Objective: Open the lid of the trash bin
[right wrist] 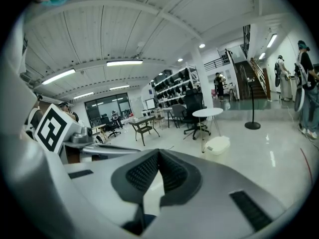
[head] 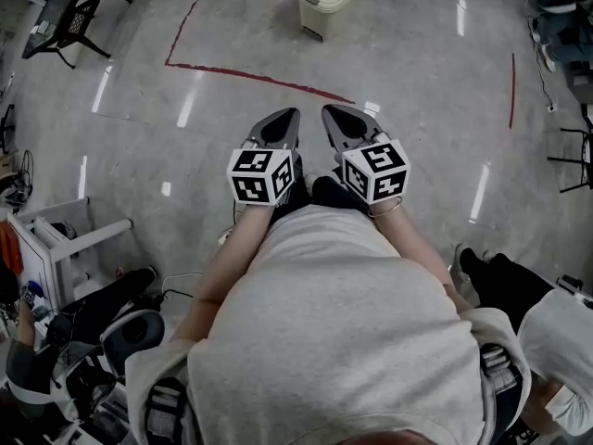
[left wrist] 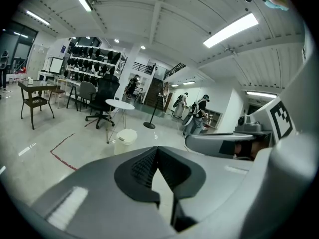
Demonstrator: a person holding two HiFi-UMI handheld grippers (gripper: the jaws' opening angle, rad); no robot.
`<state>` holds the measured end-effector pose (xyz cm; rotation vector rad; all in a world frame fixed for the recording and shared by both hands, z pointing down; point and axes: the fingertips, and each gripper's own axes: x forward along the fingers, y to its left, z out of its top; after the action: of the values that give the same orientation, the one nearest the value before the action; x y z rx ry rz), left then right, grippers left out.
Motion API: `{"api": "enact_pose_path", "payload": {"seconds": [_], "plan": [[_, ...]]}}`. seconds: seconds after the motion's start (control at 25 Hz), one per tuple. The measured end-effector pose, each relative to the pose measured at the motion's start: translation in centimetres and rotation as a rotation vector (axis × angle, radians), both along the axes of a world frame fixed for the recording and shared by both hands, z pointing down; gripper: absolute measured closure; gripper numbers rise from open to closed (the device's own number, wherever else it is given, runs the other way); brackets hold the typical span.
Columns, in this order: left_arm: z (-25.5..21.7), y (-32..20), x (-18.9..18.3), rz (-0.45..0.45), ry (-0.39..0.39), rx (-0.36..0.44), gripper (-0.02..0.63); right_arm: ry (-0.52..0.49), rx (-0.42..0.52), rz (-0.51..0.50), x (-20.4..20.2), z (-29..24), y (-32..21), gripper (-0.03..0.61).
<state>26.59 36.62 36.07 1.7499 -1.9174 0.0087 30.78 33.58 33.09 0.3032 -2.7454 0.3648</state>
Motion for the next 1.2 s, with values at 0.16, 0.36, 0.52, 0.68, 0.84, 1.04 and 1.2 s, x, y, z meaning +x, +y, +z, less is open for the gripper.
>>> {"api": "enact_pose_path", "payload": {"seconds": [0.16, 0.36, 0.52, 0.68, 0.84, 1.04, 1.2], "plan": [[0.3, -1.1, -1.2, 0.02, -0.005, -0.003, 0.604, 0.002, -0.018, 0.007, -1.6, 0.5, -1.1, 0.571], [0.8, -3.5, -4.8, 0.03, 0.005, 0.004, 0.604, 0.011, -0.014, 0.022, -4.9, 1.2, -3.4, 0.571], [0.6, -7.5, -9.3, 0.069, 0.002, 0.015, 0.604, 0.008, -0.011, 0.053, -9.0, 1.3, -6.7, 0.571], [-0.6, -11.3, -14.9, 0.096, -0.008, 0.035, 0.604, -0.005, 0.0, 0.07, -14.4, 0.7, -9.9, 0.571], [-1.6, -14.2, -20.2, 0.131, -0.029, 0.039, 0.604, -0.022, -0.011, 0.088, -19.8, 0.1, -11.9, 0.571], [-2.2, -16.4, -24.3, 0.151, -0.031, 0.054, 0.604, -0.023, -0.001, 0.139, -23.6, -0.2, -13.9, 0.571], [-1.4, -17.3, -24.9, 0.192, -0.041, 0.053, 0.604, 0.012, 0.007, 0.187, -24.0, 0.8, -14.9, 0.571]]}}
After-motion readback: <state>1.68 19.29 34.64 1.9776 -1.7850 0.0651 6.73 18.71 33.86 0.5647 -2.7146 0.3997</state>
